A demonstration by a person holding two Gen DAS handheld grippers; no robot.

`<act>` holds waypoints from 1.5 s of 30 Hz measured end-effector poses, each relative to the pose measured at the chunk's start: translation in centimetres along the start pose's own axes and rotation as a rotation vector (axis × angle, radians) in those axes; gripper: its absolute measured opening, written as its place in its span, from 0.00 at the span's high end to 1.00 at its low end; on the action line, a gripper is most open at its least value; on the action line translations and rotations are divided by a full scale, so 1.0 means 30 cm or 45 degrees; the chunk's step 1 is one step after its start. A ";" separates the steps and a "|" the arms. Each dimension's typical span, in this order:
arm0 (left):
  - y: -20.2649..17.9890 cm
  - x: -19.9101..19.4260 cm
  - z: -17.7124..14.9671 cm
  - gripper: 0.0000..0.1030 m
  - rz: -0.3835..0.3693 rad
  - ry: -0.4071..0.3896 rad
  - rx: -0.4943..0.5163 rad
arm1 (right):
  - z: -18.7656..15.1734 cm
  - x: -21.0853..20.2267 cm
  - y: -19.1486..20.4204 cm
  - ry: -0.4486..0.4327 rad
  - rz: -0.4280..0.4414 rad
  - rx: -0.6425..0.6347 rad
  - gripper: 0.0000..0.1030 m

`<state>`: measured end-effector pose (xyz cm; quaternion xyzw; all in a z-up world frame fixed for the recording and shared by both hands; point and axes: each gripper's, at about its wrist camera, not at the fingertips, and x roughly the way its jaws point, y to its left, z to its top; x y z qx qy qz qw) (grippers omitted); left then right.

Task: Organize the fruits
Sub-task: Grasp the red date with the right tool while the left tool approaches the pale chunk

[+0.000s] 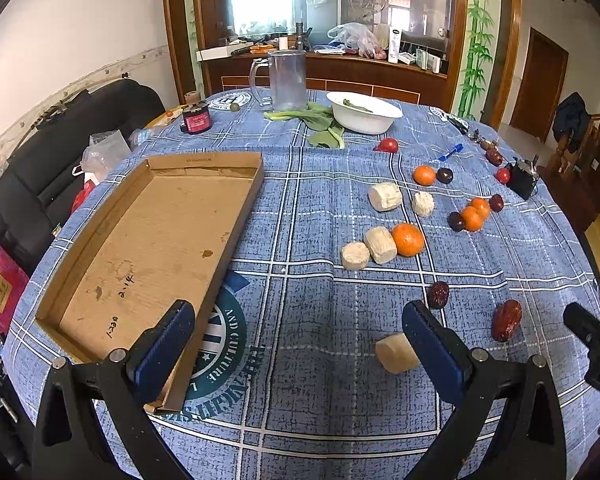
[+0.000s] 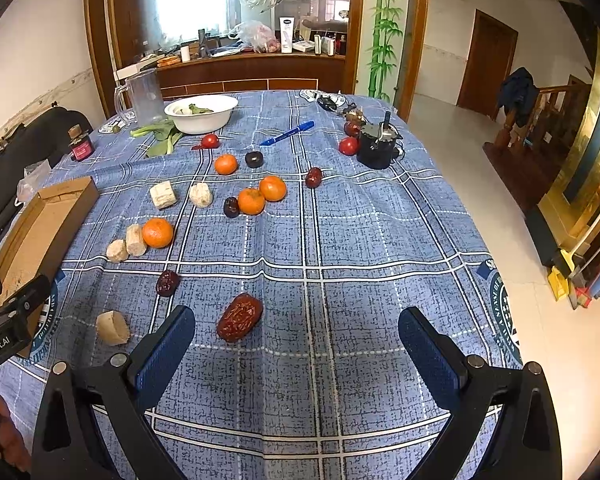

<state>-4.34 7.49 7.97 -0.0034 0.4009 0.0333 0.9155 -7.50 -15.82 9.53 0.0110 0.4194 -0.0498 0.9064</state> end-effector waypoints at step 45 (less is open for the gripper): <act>-0.148 0.137 -0.085 0.00 -0.142 0.278 0.248 | -0.037 0.279 0.078 0.229 0.306 -0.304 0.67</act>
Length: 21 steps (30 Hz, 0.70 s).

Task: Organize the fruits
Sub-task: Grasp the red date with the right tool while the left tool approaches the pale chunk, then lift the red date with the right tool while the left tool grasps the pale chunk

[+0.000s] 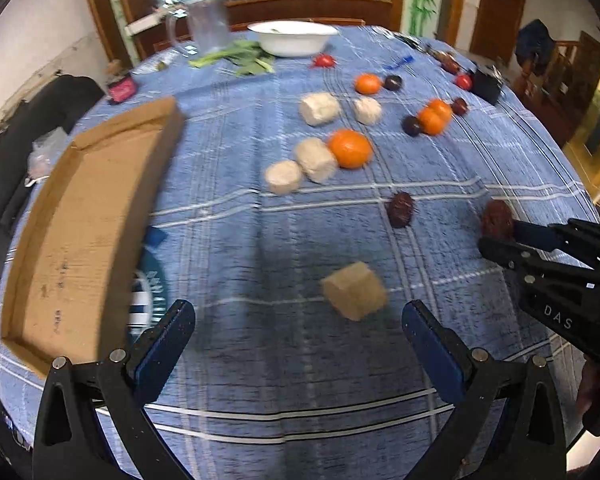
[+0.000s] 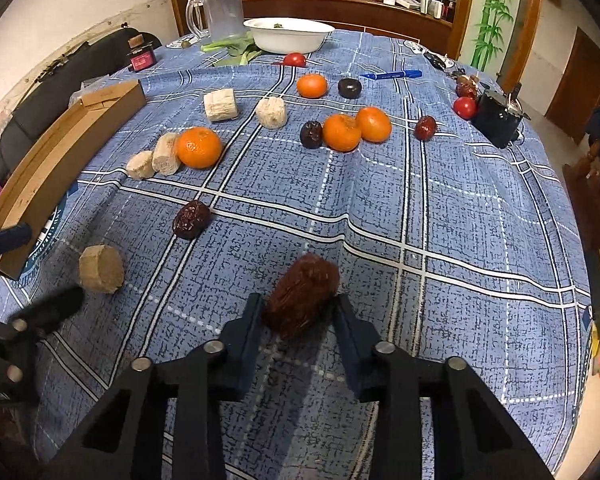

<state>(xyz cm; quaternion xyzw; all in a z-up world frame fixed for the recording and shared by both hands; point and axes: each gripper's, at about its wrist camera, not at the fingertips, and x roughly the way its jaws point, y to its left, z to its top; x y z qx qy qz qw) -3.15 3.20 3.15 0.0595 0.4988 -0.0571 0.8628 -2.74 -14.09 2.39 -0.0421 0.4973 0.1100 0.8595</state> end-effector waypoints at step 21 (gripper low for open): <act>0.009 0.056 0.003 0.76 -0.139 0.060 -0.113 | -0.007 -0.012 -0.023 0.004 0.092 0.043 0.71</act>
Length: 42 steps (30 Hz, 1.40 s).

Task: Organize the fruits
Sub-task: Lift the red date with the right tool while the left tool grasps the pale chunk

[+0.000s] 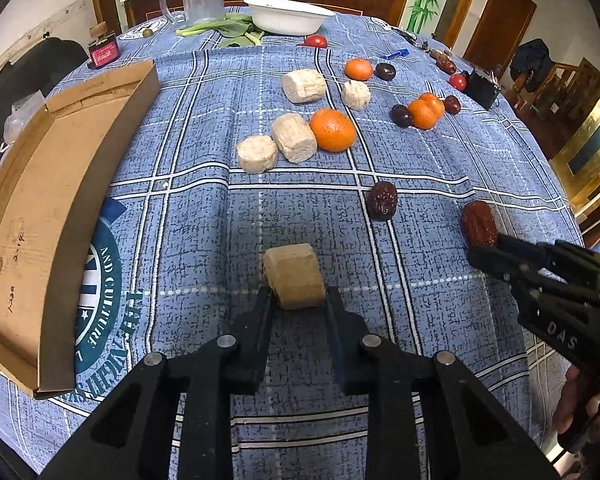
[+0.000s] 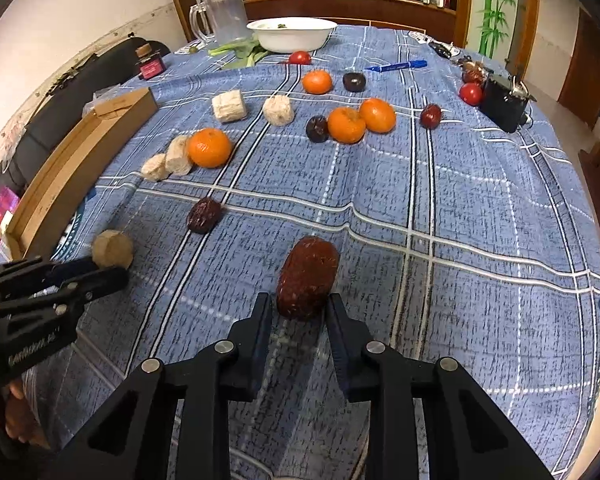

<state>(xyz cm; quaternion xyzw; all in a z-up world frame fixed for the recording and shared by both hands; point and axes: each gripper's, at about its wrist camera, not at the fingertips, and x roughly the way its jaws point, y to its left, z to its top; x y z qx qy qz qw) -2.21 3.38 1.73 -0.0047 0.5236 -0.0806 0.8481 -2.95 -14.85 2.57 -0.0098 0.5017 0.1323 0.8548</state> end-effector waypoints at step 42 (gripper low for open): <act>0.111 -0.033 0.053 0.47 -0.093 -0.050 0.022 | -0.003 0.003 0.143 0.024 -0.031 -0.059 0.71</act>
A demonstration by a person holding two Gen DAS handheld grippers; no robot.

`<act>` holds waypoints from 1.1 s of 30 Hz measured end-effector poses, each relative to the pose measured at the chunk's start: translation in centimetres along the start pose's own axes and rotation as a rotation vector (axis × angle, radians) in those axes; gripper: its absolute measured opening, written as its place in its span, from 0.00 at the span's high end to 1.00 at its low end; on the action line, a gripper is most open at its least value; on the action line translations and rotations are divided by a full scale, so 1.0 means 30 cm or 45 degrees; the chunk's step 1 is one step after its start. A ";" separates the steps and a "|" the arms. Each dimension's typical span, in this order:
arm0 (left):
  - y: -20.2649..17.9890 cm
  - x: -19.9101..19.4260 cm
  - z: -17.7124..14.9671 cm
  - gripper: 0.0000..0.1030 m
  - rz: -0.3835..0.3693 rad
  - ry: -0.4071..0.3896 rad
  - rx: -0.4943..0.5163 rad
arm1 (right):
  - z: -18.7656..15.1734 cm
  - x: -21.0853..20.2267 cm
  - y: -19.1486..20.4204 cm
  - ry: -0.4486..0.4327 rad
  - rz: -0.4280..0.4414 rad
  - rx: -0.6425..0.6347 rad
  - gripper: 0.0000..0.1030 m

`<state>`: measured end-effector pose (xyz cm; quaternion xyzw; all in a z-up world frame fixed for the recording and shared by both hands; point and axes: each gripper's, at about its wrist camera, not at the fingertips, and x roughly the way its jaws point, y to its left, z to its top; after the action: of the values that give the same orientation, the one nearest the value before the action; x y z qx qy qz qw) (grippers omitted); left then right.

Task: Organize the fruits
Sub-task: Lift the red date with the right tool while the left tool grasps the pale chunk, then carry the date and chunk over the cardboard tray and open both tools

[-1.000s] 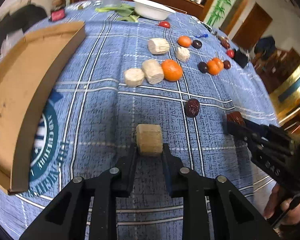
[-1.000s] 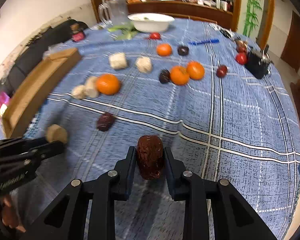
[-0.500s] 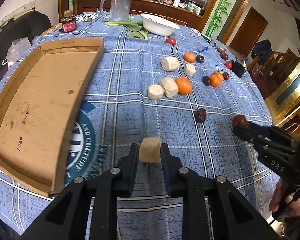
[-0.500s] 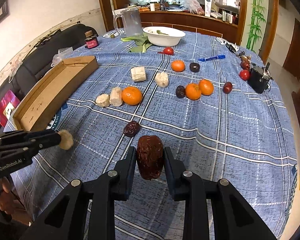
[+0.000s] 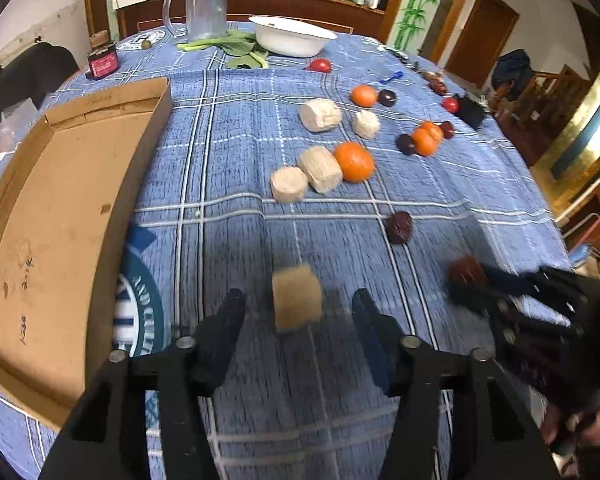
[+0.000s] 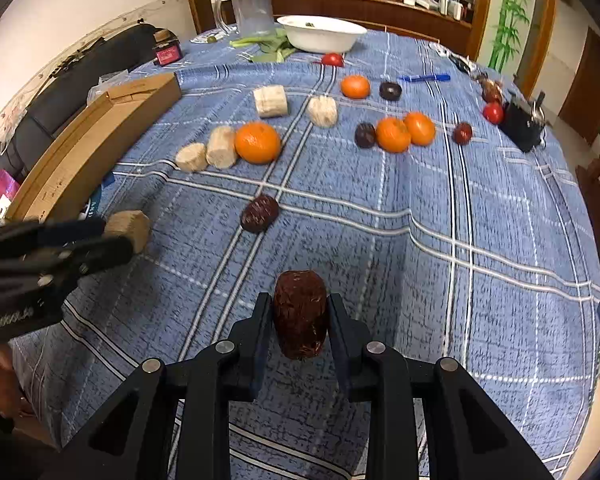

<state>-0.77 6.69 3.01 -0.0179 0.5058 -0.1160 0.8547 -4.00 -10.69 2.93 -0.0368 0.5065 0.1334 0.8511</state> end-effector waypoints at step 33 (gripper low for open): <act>0.425 -0.285 -0.024 0.78 0.127 -0.177 -0.338 | 0.267 -0.048 0.374 -0.140 0.291 -0.223 0.71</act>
<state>-3.03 21.01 8.12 -0.1136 0.4567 -0.0041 0.8823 -0.78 1.41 8.88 -0.0456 0.4464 0.2748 0.8504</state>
